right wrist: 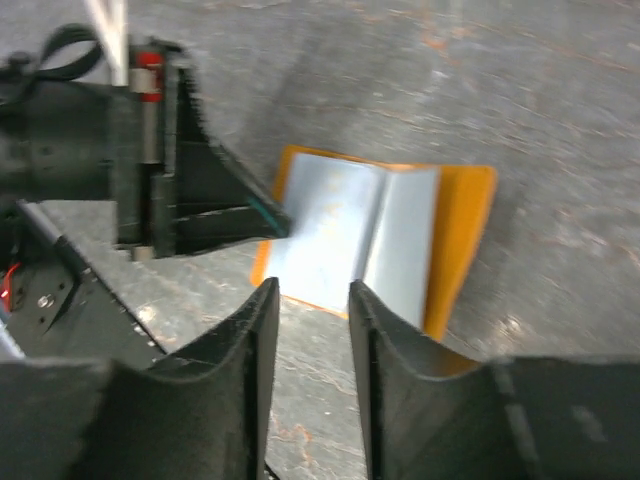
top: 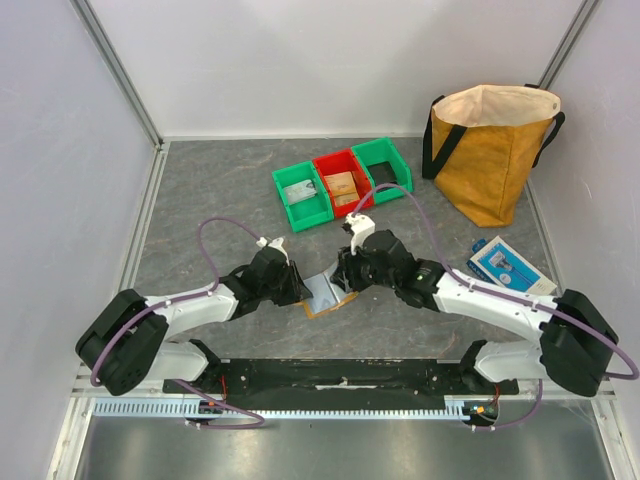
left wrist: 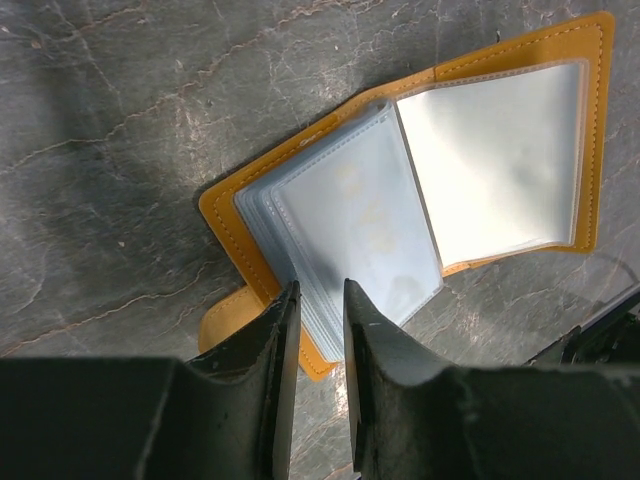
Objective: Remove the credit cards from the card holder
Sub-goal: Remove the credit card from the card holder.
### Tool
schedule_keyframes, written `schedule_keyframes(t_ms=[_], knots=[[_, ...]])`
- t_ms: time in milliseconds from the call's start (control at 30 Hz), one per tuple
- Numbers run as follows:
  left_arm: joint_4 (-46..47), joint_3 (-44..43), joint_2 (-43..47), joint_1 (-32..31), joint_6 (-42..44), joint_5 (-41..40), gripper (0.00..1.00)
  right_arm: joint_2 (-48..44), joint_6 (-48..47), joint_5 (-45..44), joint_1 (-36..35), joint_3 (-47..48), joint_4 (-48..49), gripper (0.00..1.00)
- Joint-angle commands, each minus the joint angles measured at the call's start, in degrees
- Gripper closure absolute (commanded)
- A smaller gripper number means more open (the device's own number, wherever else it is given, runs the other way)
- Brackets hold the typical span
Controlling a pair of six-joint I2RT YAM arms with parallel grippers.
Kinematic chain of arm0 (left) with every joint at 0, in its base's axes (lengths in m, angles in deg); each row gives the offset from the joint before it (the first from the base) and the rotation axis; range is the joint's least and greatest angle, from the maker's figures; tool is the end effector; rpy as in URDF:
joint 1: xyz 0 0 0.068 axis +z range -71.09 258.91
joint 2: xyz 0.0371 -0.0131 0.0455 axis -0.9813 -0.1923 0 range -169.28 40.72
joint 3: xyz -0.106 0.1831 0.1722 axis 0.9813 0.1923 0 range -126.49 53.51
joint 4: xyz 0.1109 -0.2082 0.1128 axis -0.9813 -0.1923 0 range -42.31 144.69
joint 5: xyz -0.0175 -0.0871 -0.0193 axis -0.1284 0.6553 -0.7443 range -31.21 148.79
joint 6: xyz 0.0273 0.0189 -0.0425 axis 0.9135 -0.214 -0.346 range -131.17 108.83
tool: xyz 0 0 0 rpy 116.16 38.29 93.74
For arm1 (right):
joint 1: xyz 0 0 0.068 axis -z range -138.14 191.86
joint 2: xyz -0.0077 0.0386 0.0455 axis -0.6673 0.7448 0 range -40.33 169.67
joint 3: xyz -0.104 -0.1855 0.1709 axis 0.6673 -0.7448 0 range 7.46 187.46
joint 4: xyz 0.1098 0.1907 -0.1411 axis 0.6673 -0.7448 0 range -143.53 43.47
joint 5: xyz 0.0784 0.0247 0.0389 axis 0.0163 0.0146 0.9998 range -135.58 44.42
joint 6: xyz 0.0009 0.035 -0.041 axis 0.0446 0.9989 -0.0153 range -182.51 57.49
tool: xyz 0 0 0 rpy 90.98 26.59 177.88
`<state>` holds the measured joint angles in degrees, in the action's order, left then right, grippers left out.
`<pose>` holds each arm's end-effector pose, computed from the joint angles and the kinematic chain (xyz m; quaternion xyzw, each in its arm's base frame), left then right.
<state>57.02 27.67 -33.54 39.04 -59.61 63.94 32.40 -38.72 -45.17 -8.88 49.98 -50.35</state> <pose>0.1758 -0.1511 0.1453 -0.0525 0.9252 -0.2901 0.2390 0.1735 0.2127 0.2330 -0.2074 0.8583 0.2867 0.3716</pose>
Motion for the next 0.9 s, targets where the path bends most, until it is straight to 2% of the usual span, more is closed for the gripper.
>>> schedule_keyframes(t_ms=[0, 133, 233, 600, 867], knots=[[1.63, 0.36, 0.08, -0.29, 1.34, 0.57, 0.70, 4.34, -1.64, 6.10, -1.64, 3.00, 5.83, 0.56], [0.40, 0.53, 1.92, -0.38, 1.51, -0.31, 0.70, 9.09, -1.99, 4.70, -2.17, 2.83, 7.24, 0.47], [-0.66, 0.88, 3.59, -0.29, 1.69, -1.01, 0.70, 11.81, -2.08, 3.82, -2.26, 2.39, 8.20, 0.47], [-1.01, 1.76, 4.21, -0.29, 1.34, -1.37, 0.72, 19.20, 0.46, 0.30, -1.38, -1.39, 10.49, 0.64], [-0.66, 1.68, 5.09, -0.29, 0.55, -0.58, 0.71, 21.66, 4.07, 5.48, 2.04, -5.16, 12.60, 0.83]])
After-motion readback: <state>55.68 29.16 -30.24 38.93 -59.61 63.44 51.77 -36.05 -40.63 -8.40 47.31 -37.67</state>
